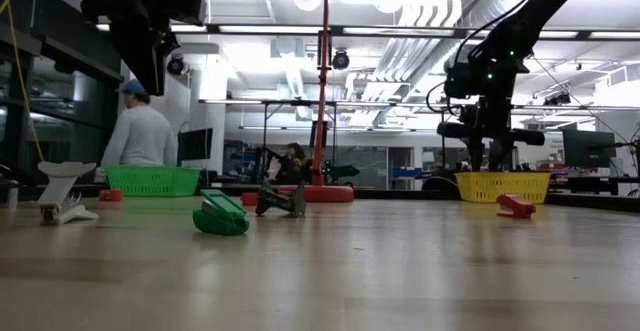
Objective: Pick and place Stapler, Stapler remover, tape
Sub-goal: Put the pink staple remover into the yellow basket, then put the light blue staple remover into the yellow basket
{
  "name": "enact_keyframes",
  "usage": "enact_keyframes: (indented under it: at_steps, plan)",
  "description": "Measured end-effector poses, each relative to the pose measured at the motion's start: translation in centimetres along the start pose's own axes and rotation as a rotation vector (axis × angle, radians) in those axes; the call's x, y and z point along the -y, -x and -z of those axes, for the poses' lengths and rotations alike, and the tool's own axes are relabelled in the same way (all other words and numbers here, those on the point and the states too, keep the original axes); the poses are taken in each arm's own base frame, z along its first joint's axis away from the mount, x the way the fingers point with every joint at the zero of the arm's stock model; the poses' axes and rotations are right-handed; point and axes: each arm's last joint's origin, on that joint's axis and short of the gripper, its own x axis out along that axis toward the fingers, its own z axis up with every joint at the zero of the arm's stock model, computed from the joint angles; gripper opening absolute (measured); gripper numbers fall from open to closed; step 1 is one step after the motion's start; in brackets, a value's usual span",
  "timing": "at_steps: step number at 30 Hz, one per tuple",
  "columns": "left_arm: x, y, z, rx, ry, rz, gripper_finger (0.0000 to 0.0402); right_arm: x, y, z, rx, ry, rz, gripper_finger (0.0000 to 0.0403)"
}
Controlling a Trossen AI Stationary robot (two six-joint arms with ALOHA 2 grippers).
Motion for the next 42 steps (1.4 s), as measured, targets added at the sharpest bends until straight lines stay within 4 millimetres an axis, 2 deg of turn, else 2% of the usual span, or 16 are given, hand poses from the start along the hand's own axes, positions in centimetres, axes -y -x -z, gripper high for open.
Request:
enact_keyframes:
  at_steps: [9, 25, 35, 42]
  plan:
    - [0.0, 0.0, 0.0, 0.000, 0.000, 0.009, 0.0104, 0.0, -0.1, 0.0, -0.007, 0.020, 0.003, 0.0111]
    - [0.0, 0.0, 0.0, -0.001, 0.000, 0.013, 0.0104, 0.0, 0.1, 0.2, -0.047, 0.048, -0.023, 0.0183]
    - [0.1, 0.1, 0.0, 0.001, 0.000, 0.024, 0.0104, -0.6, 3.5, -0.8, 0.001, 0.121, -0.098, 0.0189]
    - [0.1, 0.1, 0.0, 0.001, 0.001, 0.024, 0.0104, -0.7, 6.2, 0.2, -0.036, 0.194, -0.254, 0.0189]
